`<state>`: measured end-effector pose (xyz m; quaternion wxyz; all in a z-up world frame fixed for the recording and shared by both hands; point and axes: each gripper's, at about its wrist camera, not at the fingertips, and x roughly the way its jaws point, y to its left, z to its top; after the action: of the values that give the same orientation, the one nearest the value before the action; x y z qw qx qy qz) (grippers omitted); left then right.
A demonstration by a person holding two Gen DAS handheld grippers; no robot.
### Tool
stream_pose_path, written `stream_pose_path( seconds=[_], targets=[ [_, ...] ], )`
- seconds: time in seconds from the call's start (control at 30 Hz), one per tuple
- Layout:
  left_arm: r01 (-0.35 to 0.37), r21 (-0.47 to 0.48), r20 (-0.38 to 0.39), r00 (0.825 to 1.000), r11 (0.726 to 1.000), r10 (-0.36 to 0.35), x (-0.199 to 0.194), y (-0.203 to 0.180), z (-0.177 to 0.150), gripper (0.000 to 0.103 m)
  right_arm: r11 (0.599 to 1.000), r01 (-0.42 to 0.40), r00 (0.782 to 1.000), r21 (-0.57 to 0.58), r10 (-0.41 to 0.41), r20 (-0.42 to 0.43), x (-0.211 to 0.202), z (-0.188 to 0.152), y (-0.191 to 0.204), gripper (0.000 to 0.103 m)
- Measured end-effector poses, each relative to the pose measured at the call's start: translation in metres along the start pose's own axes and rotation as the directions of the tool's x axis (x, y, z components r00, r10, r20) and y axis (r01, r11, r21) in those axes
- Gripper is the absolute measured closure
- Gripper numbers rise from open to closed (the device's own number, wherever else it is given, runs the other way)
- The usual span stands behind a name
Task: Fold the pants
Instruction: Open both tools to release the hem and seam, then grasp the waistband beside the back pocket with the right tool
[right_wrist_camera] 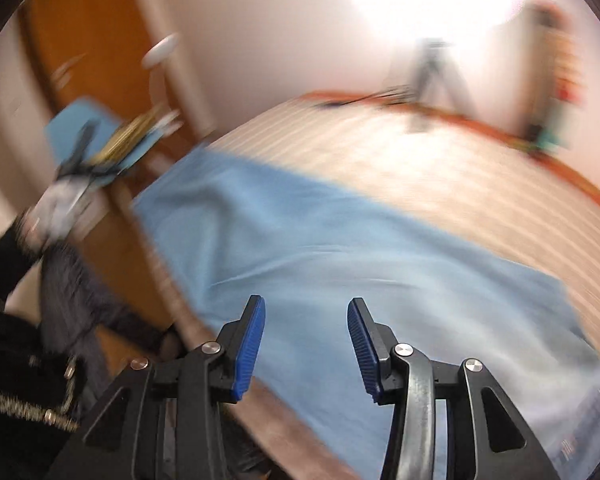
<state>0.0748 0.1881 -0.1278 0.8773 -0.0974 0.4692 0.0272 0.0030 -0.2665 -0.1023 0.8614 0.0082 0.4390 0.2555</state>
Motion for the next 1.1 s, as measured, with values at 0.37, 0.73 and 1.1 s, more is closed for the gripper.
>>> stream_pose_path(
  seconds=[0.37,0.73,1.1],
  targets=[
    [0.311,0.278,-0.058,0.95,0.909,-0.307,0.024,-0.198,0.014,0.083,0.826,0.352,0.911,0.441,-0.411,0.042,-0.126,-0.072,-0.151,0.045],
    [0.524,0.496,-0.205,0.845,0.692,-0.493,0.034,-0.383,-0.016,0.081,0.572,0.398,0.86,0.718,-0.505,-0.074,-0.176,-0.19,-0.242,0.035],
    [0.694,0.518,-0.409,0.714,0.5,-0.568,0.066,-0.518,-0.082,0.081,0.581,0.086,0.945,0.809,-0.305,0.119,-0.152,-0.241,-0.263,0.035]
  ],
)
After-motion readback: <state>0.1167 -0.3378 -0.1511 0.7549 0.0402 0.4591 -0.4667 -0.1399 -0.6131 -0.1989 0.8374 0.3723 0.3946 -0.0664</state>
